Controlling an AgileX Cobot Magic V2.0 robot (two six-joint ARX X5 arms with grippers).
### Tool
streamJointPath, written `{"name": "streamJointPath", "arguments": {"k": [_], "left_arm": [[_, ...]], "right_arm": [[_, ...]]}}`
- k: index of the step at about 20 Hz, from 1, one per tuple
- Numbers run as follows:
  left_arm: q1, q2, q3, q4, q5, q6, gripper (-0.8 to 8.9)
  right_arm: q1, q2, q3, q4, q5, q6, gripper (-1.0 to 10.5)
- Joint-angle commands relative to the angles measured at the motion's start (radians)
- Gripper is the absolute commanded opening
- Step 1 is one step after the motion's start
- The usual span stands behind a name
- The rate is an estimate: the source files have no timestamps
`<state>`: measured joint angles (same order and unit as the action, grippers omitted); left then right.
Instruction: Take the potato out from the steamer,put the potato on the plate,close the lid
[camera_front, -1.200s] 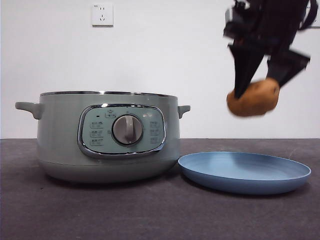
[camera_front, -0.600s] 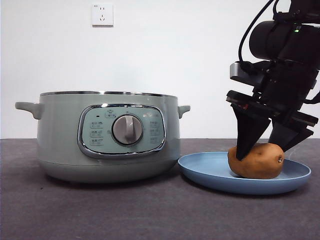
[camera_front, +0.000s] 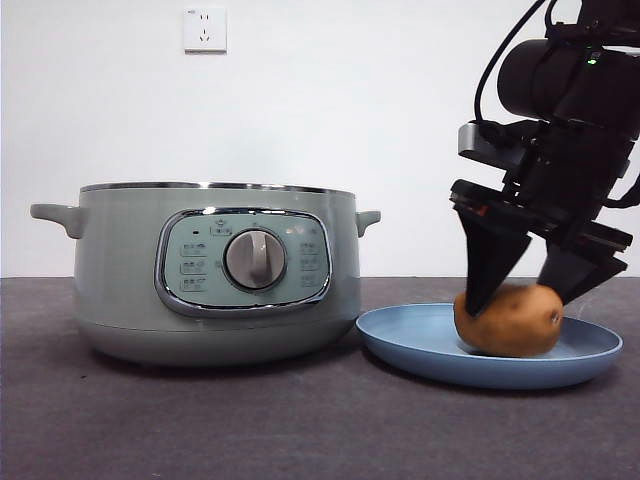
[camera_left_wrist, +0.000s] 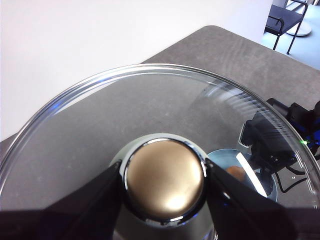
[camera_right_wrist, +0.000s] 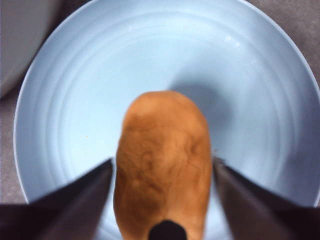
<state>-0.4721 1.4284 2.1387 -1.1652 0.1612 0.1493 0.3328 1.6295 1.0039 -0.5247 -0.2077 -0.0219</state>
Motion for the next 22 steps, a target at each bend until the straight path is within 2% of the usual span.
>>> {"name": "streamJointPath", "arguments": {"k": [1, 6, 10, 13, 17, 22], "left_arm": [[0.001, -0.016, 0.009, 0.042, 0.005, 0.009, -0.08], [0.001, -0.015, 0.009, 0.047, 0.005, 0.010, -0.08], [0.001, 0.003, 0.009, 0.087, 0.004, 0.011, -0.08], [0.002, 0.039, 0.009, 0.091, 0.001, 0.013, -0.08], [0.003, 0.121, 0.009, 0.095, -0.001, 0.020, -0.09], [0.016, 0.206, -0.029, 0.127, -0.001, 0.019, -0.08]], "right_arm": [[0.001, 0.006, -0.001, 0.003, 0.000, 0.007, 5.0], [0.001, -0.041, 0.091, -0.104, 0.000, 0.007, 5.0], [0.001, -0.166, 0.182, -0.201, 0.000, 0.007, 5.0], [0.001, -0.304, 0.221, -0.216, 0.000, 0.007, 5.0], [0.001, -0.487, 0.251, -0.217, 0.003, 0.054, 5.0], [0.001, -0.636, 0.251, -0.222, 0.005, 0.058, 5.0]]}}
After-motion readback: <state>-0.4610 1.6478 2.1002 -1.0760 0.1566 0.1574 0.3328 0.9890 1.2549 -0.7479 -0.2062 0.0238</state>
